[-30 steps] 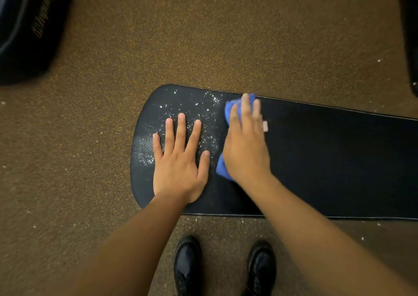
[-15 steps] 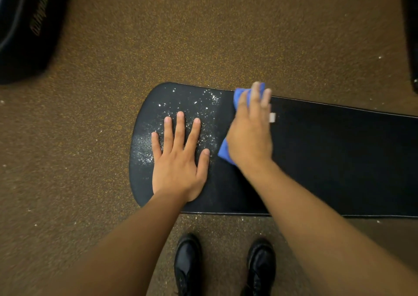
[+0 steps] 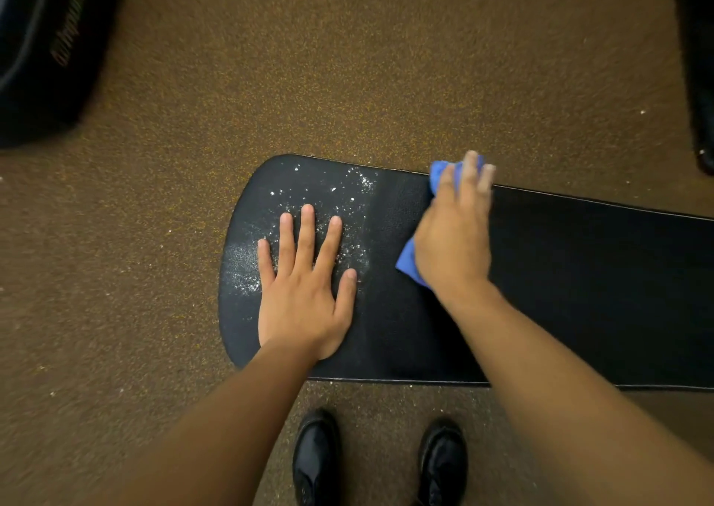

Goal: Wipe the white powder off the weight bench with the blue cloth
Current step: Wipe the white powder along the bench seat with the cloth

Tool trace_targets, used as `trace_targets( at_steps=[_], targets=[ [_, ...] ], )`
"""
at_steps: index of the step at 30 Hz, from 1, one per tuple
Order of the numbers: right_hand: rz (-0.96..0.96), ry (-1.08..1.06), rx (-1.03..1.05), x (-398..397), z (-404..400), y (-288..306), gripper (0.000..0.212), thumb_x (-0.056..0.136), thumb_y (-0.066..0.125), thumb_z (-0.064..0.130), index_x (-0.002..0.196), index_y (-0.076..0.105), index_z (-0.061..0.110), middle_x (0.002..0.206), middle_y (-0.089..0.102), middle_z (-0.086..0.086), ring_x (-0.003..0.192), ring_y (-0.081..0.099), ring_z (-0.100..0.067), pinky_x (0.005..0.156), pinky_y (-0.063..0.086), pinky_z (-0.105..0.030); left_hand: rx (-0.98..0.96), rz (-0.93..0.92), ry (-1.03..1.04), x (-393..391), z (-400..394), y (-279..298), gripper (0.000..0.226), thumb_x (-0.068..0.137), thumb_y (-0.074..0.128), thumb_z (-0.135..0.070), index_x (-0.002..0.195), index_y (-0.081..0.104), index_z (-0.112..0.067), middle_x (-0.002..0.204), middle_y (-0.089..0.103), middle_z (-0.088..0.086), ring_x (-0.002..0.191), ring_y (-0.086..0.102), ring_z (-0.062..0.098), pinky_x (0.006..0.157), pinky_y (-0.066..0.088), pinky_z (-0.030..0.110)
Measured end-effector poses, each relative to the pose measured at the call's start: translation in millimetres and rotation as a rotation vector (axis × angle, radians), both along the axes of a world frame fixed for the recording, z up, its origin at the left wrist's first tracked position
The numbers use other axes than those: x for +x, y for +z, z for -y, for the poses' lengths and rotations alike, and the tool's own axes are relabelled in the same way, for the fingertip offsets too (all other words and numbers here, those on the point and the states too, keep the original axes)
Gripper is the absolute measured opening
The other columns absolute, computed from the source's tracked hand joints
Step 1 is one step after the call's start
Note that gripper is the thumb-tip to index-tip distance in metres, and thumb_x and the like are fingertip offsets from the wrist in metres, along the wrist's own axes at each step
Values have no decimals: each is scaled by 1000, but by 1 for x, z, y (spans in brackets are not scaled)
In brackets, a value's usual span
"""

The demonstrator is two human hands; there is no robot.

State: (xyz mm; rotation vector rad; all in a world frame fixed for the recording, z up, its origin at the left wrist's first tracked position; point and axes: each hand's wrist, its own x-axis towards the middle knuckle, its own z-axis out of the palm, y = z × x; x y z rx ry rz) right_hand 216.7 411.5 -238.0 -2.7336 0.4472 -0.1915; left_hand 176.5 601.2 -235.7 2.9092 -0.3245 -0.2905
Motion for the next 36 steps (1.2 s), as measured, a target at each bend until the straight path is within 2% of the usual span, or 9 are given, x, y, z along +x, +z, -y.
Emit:
trace_targets(
  at_steps=[8,11,14,16,19,23,26,32,36],
  targets=[
    [-79,426,-68,-115,-32,7,55,87,38,4,142,33,0,157,20,-22,144,14,-44,111,32,-55,-5,7,-2,0,0,-2,66,97,25,-52,158,12,-29,166,-1,3,152,-9,26,120,-1,54],
    [-90,258,-21,-106,6,8,53,88,32,6,139,39,-5,154,24,-26,143,16,-46,109,33,-58,-1,-1,-2,0,-1,0,66,97,23,-52,158,9,-30,166,-5,2,151,-14,24,121,-3,53],
    [-54,20,52,-45,23,4,53,90,29,7,140,38,-7,155,22,-25,143,14,-46,113,27,-57,-1,-3,2,-1,-1,1,65,98,22,-53,158,7,-31,166,-8,1,151,-17,24,121,-4,53],
    [-15,2,37,-2,10,1,55,87,29,6,140,39,-7,154,24,-26,143,16,-48,114,24,-57,-3,-4,4,0,0,0,66,98,23,-52,158,8,-31,166,-7,1,151,-15,24,121,-4,53],
    [21,109,-38,12,-29,-2,55,84,40,-1,139,41,-7,153,25,-27,142,19,-49,114,23,-57,-3,5,6,0,0,-2,66,96,25,-51,158,13,-30,166,-2,3,152,-10,25,121,-3,53],
    [-8,447,-69,-74,-50,2,54,89,41,5,142,37,-3,155,25,-23,144,17,-44,115,24,-52,-16,7,2,1,-1,-3,66,96,26,-51,157,14,-30,166,-1,2,152,-9,25,121,-2,53],
    [-66,562,-109,-126,-18,9,52,88,38,7,140,37,-1,153,28,-24,143,20,-44,110,32,-54,-9,10,1,1,-1,-2,66,96,24,-52,158,13,-30,166,0,3,152,-9,25,121,-2,53],
    [-39,49,32,-44,31,3,51,89,31,6,137,42,-8,153,27,-26,142,19,-46,108,33,-59,4,-5,5,0,0,1,65,97,21,-53,158,8,-31,166,-5,2,151,-14,24,121,-2,54],
    [16,64,-51,3,-13,-1,54,86,31,6,137,43,-8,151,29,-28,141,22,-49,114,23,-56,3,5,4,0,0,0,66,96,23,-52,158,11,-30,166,-2,3,152,-10,25,121,-1,54]
  ],
)
